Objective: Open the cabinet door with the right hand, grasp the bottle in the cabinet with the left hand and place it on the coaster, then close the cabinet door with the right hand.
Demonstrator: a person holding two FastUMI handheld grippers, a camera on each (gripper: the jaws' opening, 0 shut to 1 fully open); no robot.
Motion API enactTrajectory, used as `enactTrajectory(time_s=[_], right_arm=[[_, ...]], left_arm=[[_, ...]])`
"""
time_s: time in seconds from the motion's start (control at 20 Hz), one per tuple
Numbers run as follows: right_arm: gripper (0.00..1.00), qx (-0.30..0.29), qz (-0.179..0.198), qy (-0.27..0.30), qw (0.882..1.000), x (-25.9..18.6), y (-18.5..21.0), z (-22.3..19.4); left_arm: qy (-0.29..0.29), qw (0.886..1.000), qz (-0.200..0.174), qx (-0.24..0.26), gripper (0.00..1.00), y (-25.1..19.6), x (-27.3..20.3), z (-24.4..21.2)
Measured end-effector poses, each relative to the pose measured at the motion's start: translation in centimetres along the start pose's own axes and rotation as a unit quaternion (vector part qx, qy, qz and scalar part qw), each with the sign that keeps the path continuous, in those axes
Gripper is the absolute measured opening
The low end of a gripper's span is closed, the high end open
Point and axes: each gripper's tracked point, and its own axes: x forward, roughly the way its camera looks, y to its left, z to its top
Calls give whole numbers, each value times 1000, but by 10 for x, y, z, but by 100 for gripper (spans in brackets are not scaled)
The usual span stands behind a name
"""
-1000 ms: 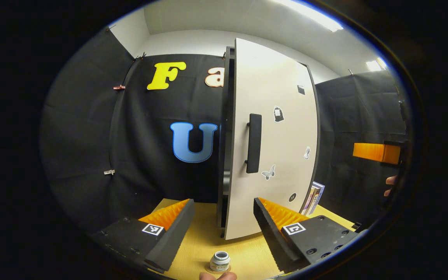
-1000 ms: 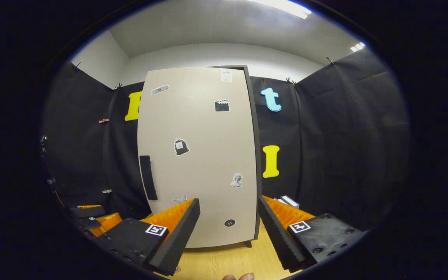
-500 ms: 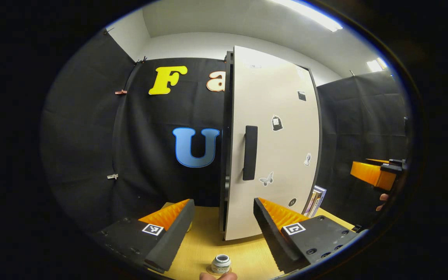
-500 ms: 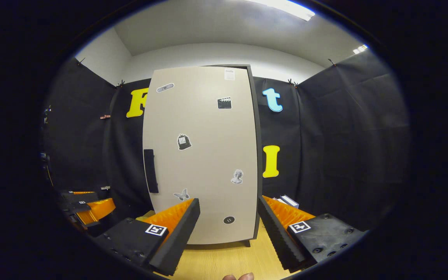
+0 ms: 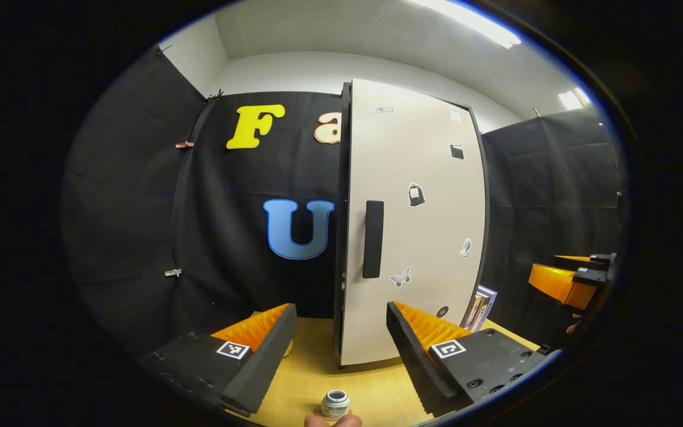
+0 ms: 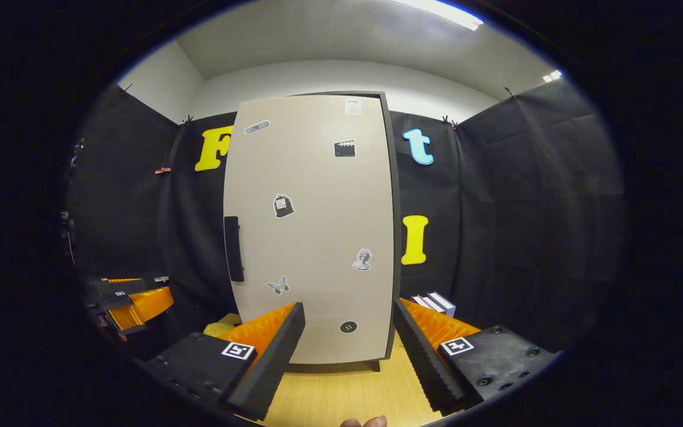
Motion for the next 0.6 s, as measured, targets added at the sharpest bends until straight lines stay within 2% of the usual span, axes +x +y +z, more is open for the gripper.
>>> enactTrajectory(time_s=[0.6], right_arm=[[98,-1,0,7,1000,0,-10,-3]], left_arm=[[5,1000,-1,-3,95,-8,2,-7]])
